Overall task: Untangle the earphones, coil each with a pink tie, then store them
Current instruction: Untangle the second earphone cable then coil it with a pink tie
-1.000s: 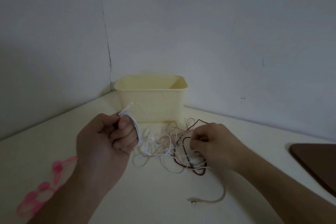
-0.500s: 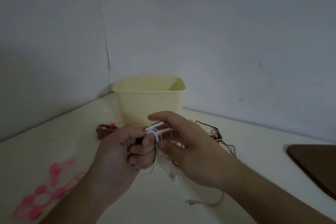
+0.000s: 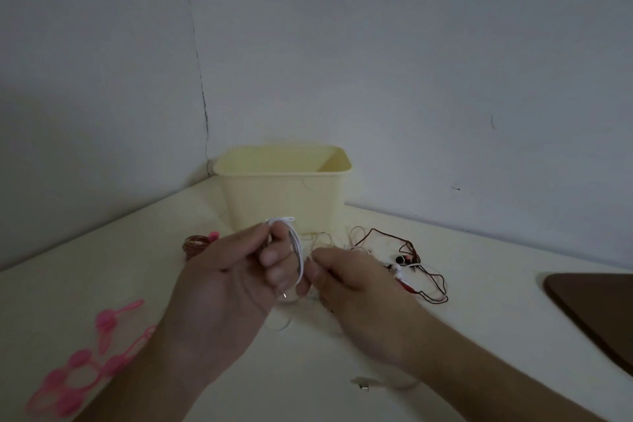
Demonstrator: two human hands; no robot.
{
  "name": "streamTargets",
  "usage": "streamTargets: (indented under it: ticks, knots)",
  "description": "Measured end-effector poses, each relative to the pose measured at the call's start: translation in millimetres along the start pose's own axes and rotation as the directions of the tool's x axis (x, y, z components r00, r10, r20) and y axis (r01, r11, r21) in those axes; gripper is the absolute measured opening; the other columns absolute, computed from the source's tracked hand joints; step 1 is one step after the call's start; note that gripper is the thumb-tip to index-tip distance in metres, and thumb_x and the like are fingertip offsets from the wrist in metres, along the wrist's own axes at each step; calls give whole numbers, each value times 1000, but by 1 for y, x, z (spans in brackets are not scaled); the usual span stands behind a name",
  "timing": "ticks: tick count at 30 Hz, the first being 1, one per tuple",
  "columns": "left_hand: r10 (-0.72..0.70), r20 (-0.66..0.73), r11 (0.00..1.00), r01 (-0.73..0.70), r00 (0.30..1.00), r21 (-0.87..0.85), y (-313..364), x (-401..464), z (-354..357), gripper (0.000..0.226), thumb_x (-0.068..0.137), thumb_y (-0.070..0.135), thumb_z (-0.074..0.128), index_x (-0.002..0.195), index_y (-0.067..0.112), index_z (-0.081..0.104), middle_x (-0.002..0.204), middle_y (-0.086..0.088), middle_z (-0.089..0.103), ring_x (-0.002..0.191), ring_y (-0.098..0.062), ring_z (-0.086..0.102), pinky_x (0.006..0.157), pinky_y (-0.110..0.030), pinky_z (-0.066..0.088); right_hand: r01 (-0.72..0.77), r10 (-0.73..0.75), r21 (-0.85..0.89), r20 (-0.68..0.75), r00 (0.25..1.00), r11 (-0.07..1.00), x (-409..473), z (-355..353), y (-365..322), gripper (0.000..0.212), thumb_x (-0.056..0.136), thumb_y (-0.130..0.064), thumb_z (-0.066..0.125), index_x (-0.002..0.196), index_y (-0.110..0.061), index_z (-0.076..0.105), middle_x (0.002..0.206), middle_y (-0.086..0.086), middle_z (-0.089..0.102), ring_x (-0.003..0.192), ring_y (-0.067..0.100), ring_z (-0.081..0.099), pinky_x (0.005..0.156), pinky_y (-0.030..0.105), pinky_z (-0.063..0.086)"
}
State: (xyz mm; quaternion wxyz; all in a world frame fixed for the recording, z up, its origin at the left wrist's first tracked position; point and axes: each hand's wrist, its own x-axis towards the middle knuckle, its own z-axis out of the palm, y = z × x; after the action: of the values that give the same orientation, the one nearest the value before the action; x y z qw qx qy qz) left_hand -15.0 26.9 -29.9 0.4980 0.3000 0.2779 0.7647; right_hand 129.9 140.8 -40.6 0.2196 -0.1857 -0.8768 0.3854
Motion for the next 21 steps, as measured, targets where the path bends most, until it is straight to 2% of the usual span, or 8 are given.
streamTargets:
  ticks: [2, 4, 7, 9, 11, 14, 18, 21]
  knots:
    - [85, -52, 996, -82, 995, 46, -3, 2, 1, 30, 102, 15, 46, 95, 0, 70, 75, -6, 52, 64, -19, 54, 59, -28, 53, 21, -18, -103, 32, 999, 994, -4, 10, -2, 27, 110, -23, 48, 88, -29, 64, 63, -18, 53, 59, 3, 48, 59, 21, 34]
    - [150, -135, 985, -136, 979, 105, -7, 3, 3, 30, 98, 15, 52, 100, -4, 75, 81, -11, 63, 73, -22, 65, 64, -29, 59, 36, -27, -234, 45, 999, 972, -6, 20, -5, 19, 110, -25, 45, 99, -27, 61, 72, -14, 59, 63, 5, 53, 62, 28, 44]
    - [244, -194, 953, -198, 950, 228, -15, 3, 7, 29, 96, 10, 53, 105, -7, 74, 88, -17, 74, 81, -23, 75, 72, -27, 62, 76, -66, -394, 40, 997, 916, -9, 28, -11, 12, 108, -24, 44, 104, -23, 56, 91, 5, 67, 80, 29, 63, 72, 44, 54]
    - [290, -192, 919, -216, 938, 329, -19, 3, 9, 27, 103, 5, 47, 111, -6, 71, 90, -17, 77, 86, -25, 77, 75, -26, 62, 103, -91, -431, 50, 995, 896, -10, 29, -11, 8, 106, -19, 46, 103, -20, 54, 90, 7, 65, 79, 32, 59, 67, 44, 50]
    - [329, -177, 858, -216, 928, 465, -22, 4, 8, 28, 106, 2, 44, 113, -1, 71, 92, -15, 79, 91, -26, 77, 79, -26, 62, 143, -137, -522, 51, 989, 841, -13, 30, -15, 5, 100, -14, 53, 100, -19, 55, 85, 6, 63, 76, 30, 55, 58, 35, 38]
    - [353, -152, 777, -199, 923, 597, -25, 4, 7, 28, 106, 0, 45, 114, 4, 71, 94, -14, 79, 92, -26, 77, 81, -25, 61, 188, -212, -662, 45, 976, 726, -13, 29, -13, 14, 80, -17, 73, 85, -22, 60, 67, -3, 62, 63, 23, 56, 61, 26, 29]
    - [317, -132, 777, -178, 939, 603, -29, 2, 7, 28, 107, 0, 43, 115, 5, 70, 93, -14, 79, 87, -20, 75, 76, -20, 58, 205, -220, -606, 51, 974, 769, -15, 34, -22, 11, 102, -22, 49, 111, -22, 55, 99, 3, 69, 84, 32, 68, 68, 39, 50]
    - [337, -202, 866, -218, 920, 451, -24, 4, 9, 29, 107, 0, 42, 112, 2, 70, 92, -12, 79, 90, -22, 77, 77, -23, 61, 186, -208, -599, 33, 978, 779, -17, 40, -21, 15, 109, -28, 42, 113, -19, 53, 105, 8, 67, 93, 36, 66, 69, 40, 43]
